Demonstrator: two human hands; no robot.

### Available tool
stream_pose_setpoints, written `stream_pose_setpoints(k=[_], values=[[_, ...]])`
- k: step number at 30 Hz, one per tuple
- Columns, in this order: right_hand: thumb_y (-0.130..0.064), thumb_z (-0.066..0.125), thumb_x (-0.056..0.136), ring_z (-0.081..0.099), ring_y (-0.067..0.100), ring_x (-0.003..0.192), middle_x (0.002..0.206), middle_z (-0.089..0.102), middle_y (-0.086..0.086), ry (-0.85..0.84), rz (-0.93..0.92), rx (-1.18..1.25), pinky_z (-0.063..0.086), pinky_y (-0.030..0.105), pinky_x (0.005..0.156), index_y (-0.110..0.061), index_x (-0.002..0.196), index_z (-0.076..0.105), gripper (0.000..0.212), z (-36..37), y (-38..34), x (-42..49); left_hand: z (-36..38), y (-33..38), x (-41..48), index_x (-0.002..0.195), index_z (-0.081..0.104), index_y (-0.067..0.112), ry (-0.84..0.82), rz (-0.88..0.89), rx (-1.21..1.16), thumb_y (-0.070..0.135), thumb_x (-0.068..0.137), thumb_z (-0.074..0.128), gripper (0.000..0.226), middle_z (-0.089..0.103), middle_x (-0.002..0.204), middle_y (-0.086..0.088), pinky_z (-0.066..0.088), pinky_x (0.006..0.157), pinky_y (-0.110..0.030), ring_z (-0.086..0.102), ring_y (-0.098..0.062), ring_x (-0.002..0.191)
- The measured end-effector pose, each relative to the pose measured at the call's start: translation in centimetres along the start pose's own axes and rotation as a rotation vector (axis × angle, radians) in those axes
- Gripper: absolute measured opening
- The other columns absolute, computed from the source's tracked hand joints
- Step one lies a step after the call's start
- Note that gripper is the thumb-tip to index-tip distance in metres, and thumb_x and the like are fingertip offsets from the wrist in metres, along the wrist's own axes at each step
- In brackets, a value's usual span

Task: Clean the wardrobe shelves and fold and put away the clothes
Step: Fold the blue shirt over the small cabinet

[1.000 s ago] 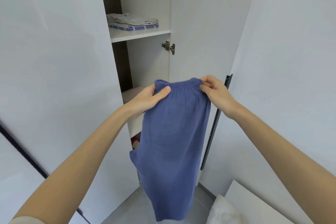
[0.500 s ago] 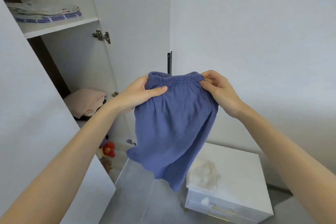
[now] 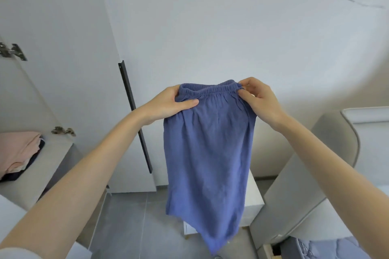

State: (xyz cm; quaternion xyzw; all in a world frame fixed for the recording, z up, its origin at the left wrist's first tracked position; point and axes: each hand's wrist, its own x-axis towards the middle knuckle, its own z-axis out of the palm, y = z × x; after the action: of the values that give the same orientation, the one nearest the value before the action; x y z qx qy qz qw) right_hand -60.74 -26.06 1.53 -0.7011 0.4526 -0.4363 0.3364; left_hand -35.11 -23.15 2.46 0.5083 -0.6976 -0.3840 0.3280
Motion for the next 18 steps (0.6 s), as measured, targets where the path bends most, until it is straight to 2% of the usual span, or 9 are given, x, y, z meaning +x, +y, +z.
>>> stream_pose_setpoints(k=[3,5,7,9,11,13,16,18], values=[[-0.017,0.052,0.096,0.061,0.004,0.093,0.093,0.068,-0.013,0.048,0.065,-0.096,0.046,0.024,0.081,-0.031,0.09,0.061,0.018,-1.5,3.1,0.7,1.7,-1.0,3.2,0.118,0.061,0.027,-0.054,0.016,0.1,0.03,0.09,0.066,0.029,0.067,0.108,0.017,0.049,0.083,-0.016,0.063,0.005,0.097],[-0.016,0.05,0.096,0.061,0.01,0.092,0.094,0.067,-0.011,0.067,0.094,-0.137,0.047,0.025,0.08,-0.034,0.088,0.06,0.022,-2.4,5.1,1.5,3.0,-1.8,5.5,0.097,0.062,0.023,-0.053,0.039,0.183,0.028,0.089,0.068,0.011,0.063,0.083,0.018,0.043,0.068,-0.014,0.058,0.004,0.073],[-0.016,0.049,0.097,0.061,0.013,0.087,0.094,0.067,-0.008,0.082,0.112,-0.189,0.047,0.024,0.074,-0.031,0.091,0.059,0.019,-3.2,6.8,2.5,4.4,-2.8,8.2,0.079,0.051,0.017,-0.037,0.06,0.288,0.029,0.087,0.069,0.023,0.045,0.067,0.011,0.032,0.058,-0.021,0.042,-0.008,0.061],[-0.017,0.047,0.098,0.059,0.015,0.085,0.097,0.067,-0.005,0.103,0.124,-0.253,0.046,0.028,0.072,-0.025,0.098,0.06,0.015,-4.0,8.8,3.9,5.5,-3.8,11.0,0.077,0.045,0.013,-0.009,0.084,0.37,0.031,0.086,0.069,0.031,0.039,0.069,0.006,0.026,0.057,-0.026,0.034,-0.014,0.064],[-0.017,0.045,0.098,0.056,0.02,0.087,0.101,0.066,-0.003,0.136,0.114,-0.314,0.045,0.034,0.073,-0.022,0.103,0.06,0.017,-4.8,10.9,5.6,6.4,-4.9,14.2,0.08,0.047,0.011,0.021,0.089,0.404,0.032,0.085,0.068,0.03,0.041,0.069,0.005,0.027,0.059,-0.029,0.036,-0.015,0.065],[-0.017,0.044,0.098,0.057,0.022,0.082,0.1,0.066,-0.003,0.161,0.127,-0.344,0.046,0.035,0.071,-0.022,0.104,0.06,0.018,-5.6,13.0,7.7,7.3,-5.7,17.4,0.077,0.047,0.017,0.051,0.091,0.425,0.033,0.085,0.067,0.027,0.042,0.068,0.007,0.028,0.059,-0.031,0.037,-0.015,0.063],[-0.014,0.042,0.098,0.064,0.017,0.059,0.094,0.065,0.001,0.194,0.191,-0.209,0.052,0.027,0.055,-0.02,0.102,0.057,0.016,-6.4,16.0,11.3,8.5,-6.6,22.3,0.077,0.047,0.022,0.084,0.091,0.455,0.034,0.086,0.065,0.023,0.044,0.067,0.009,0.029,0.057,-0.03,0.041,-0.015,0.064],[-0.012,0.04,0.099,0.07,0.019,0.062,0.093,0.063,0.003,0.213,0.249,-0.097,0.058,0.028,0.06,-0.017,0.104,0.055,0.017,-6.7,17.8,13.9,9.0,-7.1,25.6,0.084,0.049,0.019,0.128,0.078,0.504,0.035,0.089,0.063,0.022,0.045,0.067,0.01,0.03,0.054,-0.03,0.042,-0.015,0.064]])
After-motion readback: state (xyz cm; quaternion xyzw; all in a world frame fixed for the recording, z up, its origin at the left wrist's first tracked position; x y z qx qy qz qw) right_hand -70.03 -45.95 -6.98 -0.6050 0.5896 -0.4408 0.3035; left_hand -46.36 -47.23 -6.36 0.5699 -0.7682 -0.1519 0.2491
